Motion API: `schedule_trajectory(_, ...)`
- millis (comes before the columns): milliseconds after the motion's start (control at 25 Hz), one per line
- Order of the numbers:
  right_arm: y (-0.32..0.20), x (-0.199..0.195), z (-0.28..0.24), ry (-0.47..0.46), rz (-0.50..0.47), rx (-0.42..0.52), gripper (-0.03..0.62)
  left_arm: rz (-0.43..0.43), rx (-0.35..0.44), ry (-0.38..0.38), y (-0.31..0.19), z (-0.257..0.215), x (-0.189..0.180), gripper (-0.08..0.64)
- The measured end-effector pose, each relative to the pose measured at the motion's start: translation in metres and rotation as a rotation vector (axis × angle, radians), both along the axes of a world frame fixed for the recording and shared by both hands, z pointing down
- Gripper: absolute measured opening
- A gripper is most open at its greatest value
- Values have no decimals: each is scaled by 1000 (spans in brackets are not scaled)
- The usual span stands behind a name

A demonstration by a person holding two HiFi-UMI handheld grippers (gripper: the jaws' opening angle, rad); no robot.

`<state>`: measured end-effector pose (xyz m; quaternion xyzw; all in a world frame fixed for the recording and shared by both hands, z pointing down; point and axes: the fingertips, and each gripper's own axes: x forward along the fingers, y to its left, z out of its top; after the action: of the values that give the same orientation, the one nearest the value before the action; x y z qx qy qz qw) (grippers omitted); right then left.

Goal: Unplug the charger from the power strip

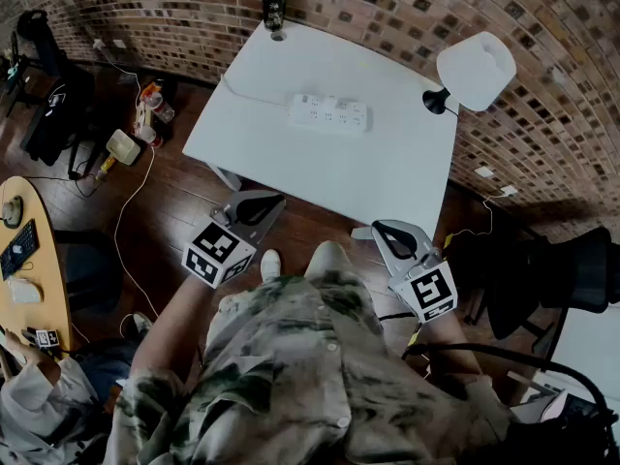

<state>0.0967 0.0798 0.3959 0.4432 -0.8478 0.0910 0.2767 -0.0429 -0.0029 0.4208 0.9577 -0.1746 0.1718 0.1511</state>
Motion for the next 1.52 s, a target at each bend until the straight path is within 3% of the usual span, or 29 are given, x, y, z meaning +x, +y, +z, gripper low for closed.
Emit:
schedule_trajectory(200, -98, 19, 36, 16, -81, -10, 17, -3, 6, -68, -96, 36, 40, 2)
schedule_trajectory(280, -134, 28, 53, 37, -133, -33, 91, -20, -18, -97, -126, 60, 57, 3)
schedule_trajectory(560, -256, 56, 106, 107, -262, -91, 109, -15, -120, -214, -204, 126, 121, 2)
schedule_trajectory(760, -319, 55, 148, 145, -384, -119, 134, 2, -174, -298, -236, 162, 146, 0)
schedule_trajectory(1160, -342, 28, 209, 110, -561, -250, 166, -4, -289, -345, -247, 202, 153, 0)
schedule_trajectory(1280, -340, 23, 213, 89, -576, -259, 117, -7, -328, -335, -245, 207, 151, 0)
schedule_trajectory(1520, -339, 23, 213, 78, -603, -276, 107, 8, -371, -335, -245, 207, 152, -2)
